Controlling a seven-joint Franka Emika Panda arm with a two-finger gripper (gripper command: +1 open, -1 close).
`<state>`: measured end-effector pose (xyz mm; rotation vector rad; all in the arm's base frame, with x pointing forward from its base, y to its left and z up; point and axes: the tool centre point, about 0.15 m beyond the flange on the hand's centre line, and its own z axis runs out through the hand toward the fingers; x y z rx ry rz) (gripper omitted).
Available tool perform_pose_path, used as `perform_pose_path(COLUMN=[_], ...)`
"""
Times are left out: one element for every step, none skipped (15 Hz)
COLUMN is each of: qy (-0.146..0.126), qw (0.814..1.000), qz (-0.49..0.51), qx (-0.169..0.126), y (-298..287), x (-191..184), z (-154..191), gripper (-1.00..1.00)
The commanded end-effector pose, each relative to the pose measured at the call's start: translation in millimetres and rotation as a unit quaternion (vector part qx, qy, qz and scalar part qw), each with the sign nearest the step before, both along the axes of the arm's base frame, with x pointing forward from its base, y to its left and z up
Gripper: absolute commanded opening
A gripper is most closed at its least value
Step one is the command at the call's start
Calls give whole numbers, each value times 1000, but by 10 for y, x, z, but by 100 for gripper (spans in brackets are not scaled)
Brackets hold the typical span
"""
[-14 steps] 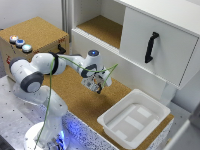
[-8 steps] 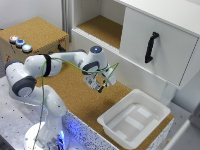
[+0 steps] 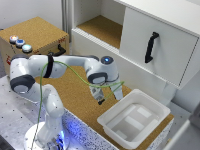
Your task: Move to the box and place the purple object
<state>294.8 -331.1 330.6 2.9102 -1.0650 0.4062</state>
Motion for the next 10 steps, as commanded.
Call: perform_pose_path(qy=[77,84,89,88,85,78,74,73,76,77], qw=[995,994,993,993,993,993,994,994,994,993], qz=[-50,-57,-63,-68,-73,-74,-76,-76,-78,-77], qx=[43,45,44,44,43,39,37,33,32,32], y=[-665,-697,-711,-721,-720,-714,-708,-702,-704,-697], x=[61,42,29,11,-5,-25,-40,-55,-71,-95], z=[-438,-538,-610,-680,-744,-791,-823,-855,-901,-935], gripper=[-100,-100,-100,-100,-100,-100,-100,-100,-100,-100])
